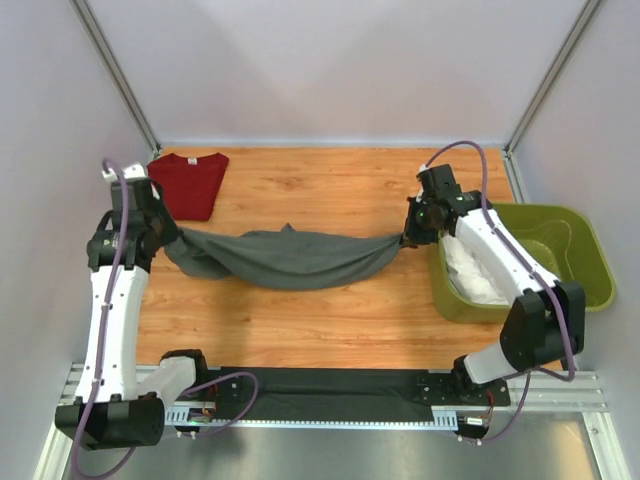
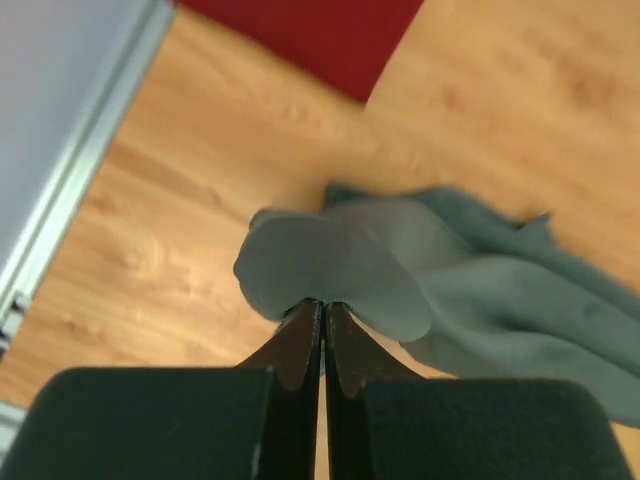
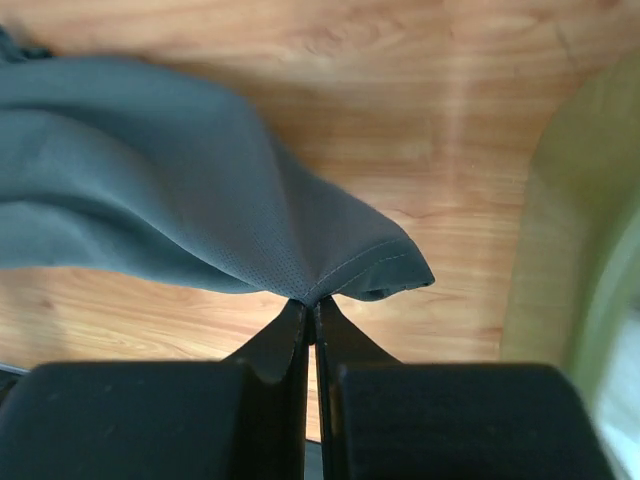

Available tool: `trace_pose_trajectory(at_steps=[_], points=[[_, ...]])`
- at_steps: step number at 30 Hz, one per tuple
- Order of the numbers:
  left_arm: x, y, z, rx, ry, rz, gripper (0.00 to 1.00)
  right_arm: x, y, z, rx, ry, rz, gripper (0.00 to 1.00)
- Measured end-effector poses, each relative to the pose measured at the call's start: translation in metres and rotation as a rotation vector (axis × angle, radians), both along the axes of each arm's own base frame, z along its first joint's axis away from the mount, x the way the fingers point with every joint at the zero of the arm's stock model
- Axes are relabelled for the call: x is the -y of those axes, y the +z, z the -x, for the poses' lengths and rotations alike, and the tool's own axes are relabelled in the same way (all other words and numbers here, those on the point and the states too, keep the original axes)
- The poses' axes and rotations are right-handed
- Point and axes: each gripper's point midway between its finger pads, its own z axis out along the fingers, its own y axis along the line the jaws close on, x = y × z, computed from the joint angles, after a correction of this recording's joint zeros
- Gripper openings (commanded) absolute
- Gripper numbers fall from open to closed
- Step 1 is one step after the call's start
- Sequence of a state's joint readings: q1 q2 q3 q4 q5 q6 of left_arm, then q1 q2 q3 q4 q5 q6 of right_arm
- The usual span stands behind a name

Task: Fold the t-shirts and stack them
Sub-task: Flatten the tshirt out

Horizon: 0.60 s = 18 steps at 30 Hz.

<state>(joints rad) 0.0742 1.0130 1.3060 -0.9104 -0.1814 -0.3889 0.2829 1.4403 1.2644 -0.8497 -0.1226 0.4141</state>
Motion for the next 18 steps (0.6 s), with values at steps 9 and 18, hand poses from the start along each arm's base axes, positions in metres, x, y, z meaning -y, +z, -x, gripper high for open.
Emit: trace_pose_trajectory(at_steps=[9, 18], points=[[0.013, -0.116, 0.02, -0.309, -0.008, 0.093, 0.0, -0.006, -0.082, -0.037, -0.163, 0.013, 0.101, 0.0], [0.014, -0.14, -0.026, -0.369, -0.025, 0.115, 0.0, -0.018, -0.078, -0.134, -0.03, 0.009, 0.163, 0.0]])
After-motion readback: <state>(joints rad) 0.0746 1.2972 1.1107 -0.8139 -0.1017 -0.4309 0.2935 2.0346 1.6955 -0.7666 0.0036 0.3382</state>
